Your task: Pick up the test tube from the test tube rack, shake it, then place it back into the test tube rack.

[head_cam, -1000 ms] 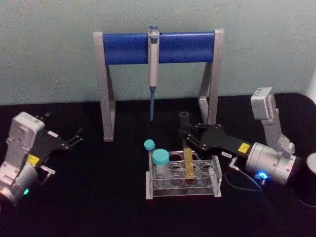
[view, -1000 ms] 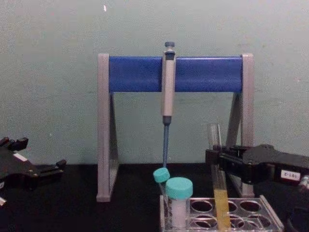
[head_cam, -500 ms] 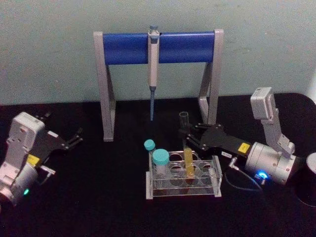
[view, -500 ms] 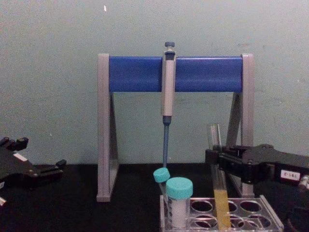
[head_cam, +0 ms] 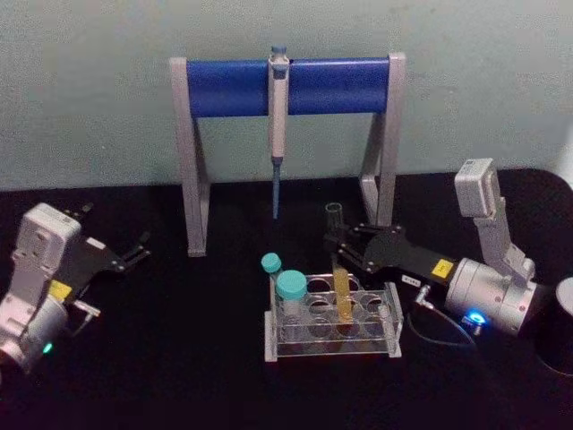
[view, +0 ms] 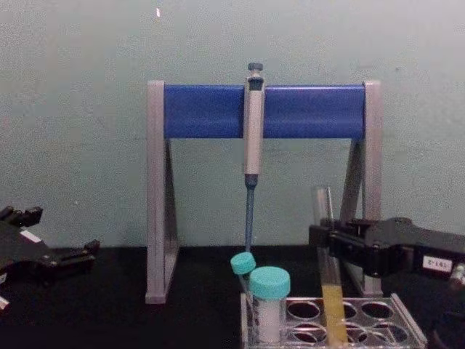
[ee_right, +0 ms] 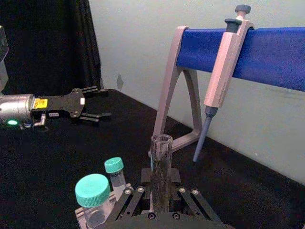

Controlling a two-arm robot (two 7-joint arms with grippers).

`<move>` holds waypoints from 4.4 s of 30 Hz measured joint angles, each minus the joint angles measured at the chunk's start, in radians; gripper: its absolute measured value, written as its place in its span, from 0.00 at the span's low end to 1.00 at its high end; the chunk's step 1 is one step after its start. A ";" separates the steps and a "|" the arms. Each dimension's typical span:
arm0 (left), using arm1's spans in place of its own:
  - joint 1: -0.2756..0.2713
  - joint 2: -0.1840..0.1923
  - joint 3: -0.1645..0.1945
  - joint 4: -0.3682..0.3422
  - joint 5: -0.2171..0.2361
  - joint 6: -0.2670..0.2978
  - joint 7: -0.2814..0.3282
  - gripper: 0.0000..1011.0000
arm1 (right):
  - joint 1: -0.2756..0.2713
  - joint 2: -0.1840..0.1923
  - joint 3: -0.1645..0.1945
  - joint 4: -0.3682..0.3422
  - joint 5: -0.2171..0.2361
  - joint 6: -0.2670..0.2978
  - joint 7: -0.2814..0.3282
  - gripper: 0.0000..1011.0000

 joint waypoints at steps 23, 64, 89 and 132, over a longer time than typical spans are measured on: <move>0.000 0.000 0.000 0.000 0.000 0.000 0.000 0.99 | 0.000 0.000 0.000 0.000 0.000 0.000 0.000 0.90; 0.000 0.000 0.000 0.000 0.000 0.000 0.000 0.99 | -0.091 -0.009 0.114 -0.152 -0.058 -0.139 -0.191 0.99; 0.000 0.000 0.000 0.000 0.000 0.000 0.000 0.99 | -0.226 -0.116 0.222 -0.147 -0.204 0.094 -0.559 0.99; 0.000 0.000 0.000 0.000 0.000 0.000 0.000 0.99 | -0.224 -0.128 0.228 -0.132 -0.202 0.096 -0.552 0.99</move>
